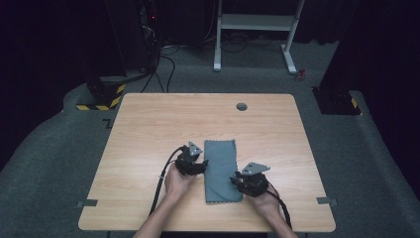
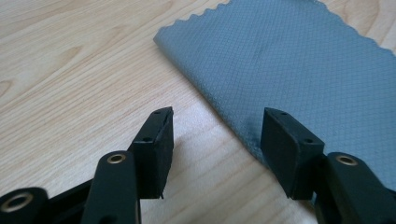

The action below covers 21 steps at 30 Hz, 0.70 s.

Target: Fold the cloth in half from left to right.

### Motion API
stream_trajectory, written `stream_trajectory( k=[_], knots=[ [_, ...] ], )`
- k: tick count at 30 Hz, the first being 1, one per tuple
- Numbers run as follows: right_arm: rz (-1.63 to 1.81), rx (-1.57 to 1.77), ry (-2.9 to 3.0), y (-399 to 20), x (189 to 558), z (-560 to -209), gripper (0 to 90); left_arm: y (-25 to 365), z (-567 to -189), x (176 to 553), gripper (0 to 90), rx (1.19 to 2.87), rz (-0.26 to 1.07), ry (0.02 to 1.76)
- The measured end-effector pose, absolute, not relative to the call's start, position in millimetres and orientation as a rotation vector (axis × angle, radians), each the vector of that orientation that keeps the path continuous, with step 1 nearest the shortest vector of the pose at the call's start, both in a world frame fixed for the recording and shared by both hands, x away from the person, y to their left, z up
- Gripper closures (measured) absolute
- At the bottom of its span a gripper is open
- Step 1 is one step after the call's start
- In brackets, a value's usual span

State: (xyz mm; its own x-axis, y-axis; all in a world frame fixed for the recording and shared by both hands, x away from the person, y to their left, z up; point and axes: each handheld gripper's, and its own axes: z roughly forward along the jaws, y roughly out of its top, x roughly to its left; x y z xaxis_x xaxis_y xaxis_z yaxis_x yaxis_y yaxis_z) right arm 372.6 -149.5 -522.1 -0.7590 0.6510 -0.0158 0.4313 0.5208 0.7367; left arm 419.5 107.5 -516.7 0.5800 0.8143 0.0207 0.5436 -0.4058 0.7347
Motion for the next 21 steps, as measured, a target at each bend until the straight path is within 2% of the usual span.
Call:
stream_trajectory(
  k=[4,8,16,21],
  knots=[
    [1.082,0.911,2.471,-149.4,372.0,-522.5,66.0,109.2,-510.9,406.6,44.1,2.079,0.411,1.043],
    [1.084,0.912,2.469,-149.5,371.9,-522.7,66.0,104.2,-511.1,391.2,41.8,2.116,0.373,0.995],
    [1.086,0.91,2.468,-149.7,371.7,-522.9,66.0,103.4,-519.2,364.5,42.5,2.185,0.518,0.943],
    [1.086,0.91,2.467,-149.6,371.8,-522.9,66.0,112.9,-518.8,357.8,42.8,2.158,0.512,0.957]
  ],
)
